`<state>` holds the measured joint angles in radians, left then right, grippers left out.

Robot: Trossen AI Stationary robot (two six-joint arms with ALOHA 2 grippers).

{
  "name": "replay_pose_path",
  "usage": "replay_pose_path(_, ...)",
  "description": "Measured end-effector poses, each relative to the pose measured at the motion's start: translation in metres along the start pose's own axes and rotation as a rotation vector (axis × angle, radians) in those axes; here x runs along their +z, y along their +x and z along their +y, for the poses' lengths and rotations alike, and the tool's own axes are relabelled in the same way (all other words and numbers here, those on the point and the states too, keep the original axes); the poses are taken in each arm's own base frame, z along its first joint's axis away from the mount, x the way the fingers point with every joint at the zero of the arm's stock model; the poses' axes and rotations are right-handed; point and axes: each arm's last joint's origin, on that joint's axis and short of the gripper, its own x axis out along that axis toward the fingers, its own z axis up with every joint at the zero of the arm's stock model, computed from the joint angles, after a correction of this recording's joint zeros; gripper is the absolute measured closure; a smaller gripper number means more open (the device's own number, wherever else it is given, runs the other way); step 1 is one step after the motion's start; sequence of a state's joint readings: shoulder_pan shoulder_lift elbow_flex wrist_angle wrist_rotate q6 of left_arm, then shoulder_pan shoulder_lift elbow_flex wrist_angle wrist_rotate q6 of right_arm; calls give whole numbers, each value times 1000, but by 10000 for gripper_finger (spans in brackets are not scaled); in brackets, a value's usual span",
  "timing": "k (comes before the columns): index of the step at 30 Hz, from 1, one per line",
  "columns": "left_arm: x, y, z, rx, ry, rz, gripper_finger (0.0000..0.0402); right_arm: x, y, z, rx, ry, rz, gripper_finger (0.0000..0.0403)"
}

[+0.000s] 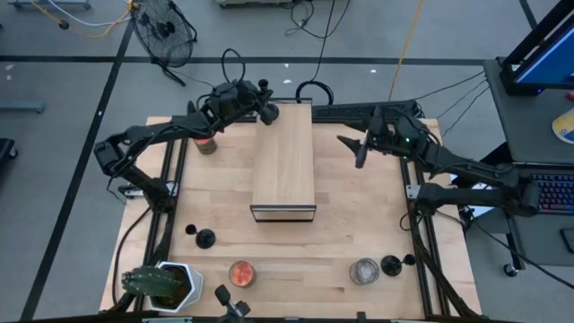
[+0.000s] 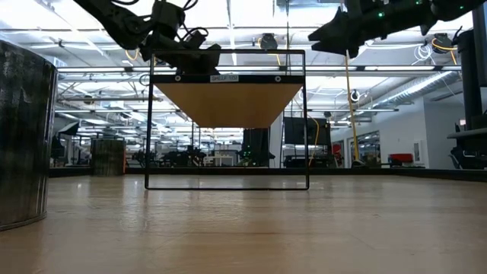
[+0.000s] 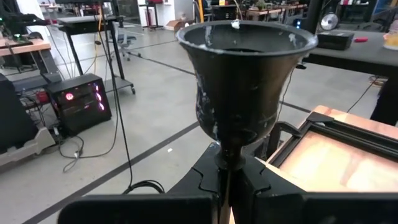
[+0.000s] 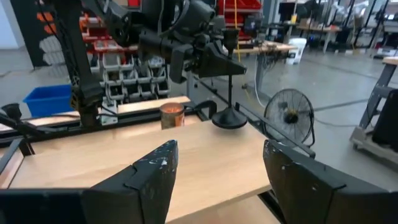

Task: Pick & Place candle stick holders
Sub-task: Put the top black candle holder on the shelf

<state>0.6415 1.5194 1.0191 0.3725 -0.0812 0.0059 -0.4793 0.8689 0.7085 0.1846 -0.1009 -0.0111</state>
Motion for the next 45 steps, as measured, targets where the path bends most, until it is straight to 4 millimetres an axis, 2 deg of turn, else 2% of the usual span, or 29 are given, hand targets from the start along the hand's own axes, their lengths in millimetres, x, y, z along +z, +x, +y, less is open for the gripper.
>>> replay_pose_path(24,-4,2,-11,18,-23,17,393,1,-5,0,-1,4,-35,172)
replay_pose_path(41,-7,4,-9,20,-22,30,392,1,-5,1,1,22,-35,171)
replay_pose_path(45,-7,4,-9,23,-22,30,370,1,-5,1,1,22,-35,171)
